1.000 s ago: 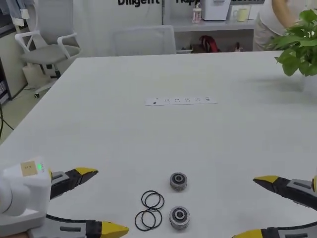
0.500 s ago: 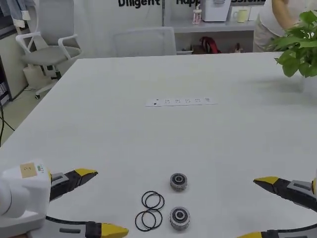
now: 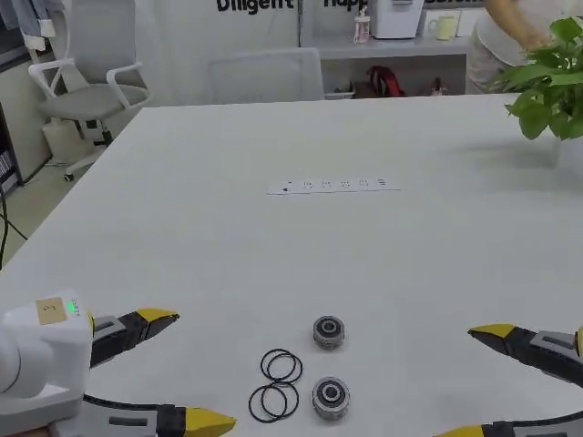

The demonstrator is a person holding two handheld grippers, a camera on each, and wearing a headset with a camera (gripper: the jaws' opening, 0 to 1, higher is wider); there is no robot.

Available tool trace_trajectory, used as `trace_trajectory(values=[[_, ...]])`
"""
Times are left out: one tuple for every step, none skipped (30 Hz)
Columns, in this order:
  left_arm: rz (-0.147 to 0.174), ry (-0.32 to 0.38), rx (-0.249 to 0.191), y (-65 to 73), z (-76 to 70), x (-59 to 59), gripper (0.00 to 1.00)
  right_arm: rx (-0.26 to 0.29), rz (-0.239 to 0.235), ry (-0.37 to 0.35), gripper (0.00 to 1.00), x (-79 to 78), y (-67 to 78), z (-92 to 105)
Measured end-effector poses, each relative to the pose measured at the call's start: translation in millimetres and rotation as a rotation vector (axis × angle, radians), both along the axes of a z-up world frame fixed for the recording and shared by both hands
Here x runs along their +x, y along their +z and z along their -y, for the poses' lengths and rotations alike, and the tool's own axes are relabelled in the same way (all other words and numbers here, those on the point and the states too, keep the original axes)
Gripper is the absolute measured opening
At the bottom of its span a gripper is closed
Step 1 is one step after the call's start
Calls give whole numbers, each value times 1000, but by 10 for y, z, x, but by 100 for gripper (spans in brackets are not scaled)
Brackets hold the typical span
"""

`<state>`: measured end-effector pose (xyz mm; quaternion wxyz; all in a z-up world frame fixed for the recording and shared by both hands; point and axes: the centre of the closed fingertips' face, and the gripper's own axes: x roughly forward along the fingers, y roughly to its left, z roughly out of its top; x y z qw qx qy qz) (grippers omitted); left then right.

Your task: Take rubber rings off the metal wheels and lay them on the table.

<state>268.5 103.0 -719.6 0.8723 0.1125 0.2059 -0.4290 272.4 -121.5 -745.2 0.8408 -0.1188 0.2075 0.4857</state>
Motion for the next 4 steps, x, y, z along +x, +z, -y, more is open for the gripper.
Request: trace_trajectory(values=[[1, 0, 0, 0, 1, 0, 87, 0, 0, -1, 84, 0, 0, 1], [0, 0, 0, 0, 1, 0, 87, 0, 1, -2, 84, 3, 0, 4], [0, 0, 0, 0, 2, 0, 87, 1, 1, -3, 84, 3, 0, 5], [1, 0, 1, 0, 1, 2, 87, 1, 0, -4, 84, 3, 0, 5]])
